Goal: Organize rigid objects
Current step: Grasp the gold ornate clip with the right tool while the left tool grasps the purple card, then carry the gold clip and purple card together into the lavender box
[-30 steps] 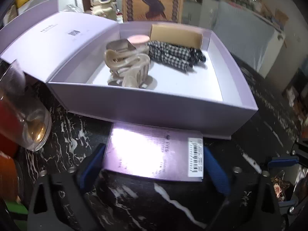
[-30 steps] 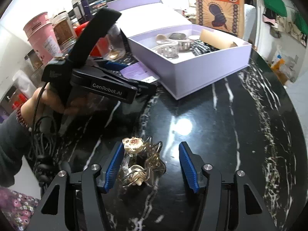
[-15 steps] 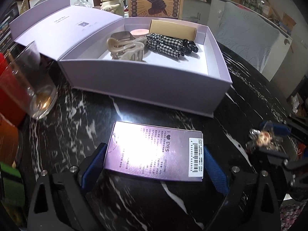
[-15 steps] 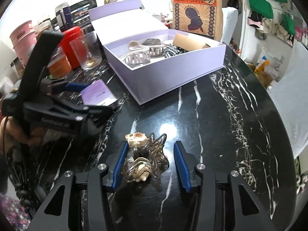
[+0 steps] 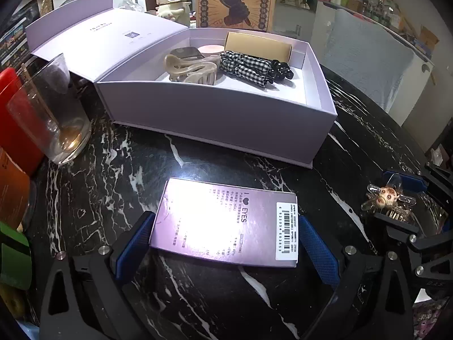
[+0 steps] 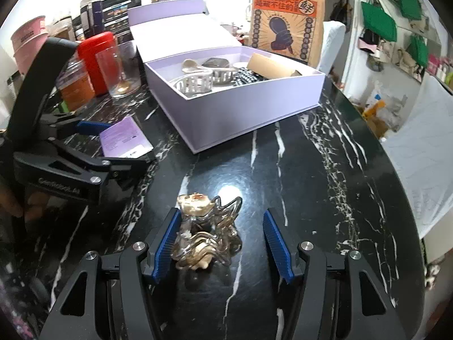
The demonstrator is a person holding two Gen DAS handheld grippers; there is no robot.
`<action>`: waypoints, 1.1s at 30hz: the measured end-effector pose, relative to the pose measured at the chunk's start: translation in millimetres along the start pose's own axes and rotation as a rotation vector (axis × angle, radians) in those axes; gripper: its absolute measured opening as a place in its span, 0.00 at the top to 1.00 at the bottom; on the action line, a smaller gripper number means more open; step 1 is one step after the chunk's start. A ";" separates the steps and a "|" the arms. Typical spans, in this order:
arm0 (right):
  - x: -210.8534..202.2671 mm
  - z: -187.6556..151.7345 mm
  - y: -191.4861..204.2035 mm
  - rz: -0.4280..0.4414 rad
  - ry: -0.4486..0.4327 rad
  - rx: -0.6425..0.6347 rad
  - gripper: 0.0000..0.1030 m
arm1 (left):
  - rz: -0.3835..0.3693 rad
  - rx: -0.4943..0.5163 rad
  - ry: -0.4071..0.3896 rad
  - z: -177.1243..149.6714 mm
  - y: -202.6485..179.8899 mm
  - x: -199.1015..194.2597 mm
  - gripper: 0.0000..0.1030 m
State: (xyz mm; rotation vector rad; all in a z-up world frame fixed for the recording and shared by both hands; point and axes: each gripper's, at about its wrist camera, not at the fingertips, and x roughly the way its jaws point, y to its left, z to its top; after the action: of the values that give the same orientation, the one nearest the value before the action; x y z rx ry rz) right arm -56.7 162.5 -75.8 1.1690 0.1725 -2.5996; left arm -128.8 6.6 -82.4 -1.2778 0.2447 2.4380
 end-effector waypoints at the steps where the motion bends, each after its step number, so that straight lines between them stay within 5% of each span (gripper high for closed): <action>1: 0.5 0.3 0.0 -0.010 -0.002 0.000 0.50 | 0.004 -0.006 -0.002 -0.6 -0.2 -0.4 0.03; 5: 0.8 3.1 -2.3 -0.017 -0.002 -0.007 0.66 | 0.020 -0.026 -0.015 -3.8 -1.6 -3.7 0.07; 33: -22.2 14.1 5.5 0.064 -0.021 0.009 0.66 | -0.005 -0.070 -0.067 0.0 -14.3 -51.2 0.07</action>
State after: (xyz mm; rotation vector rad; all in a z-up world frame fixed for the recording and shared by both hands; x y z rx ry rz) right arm -51.1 158.7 -49.8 1.1318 0.1170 -2.5588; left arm -96.6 7.0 -40.1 -1.2217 0.1397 2.5002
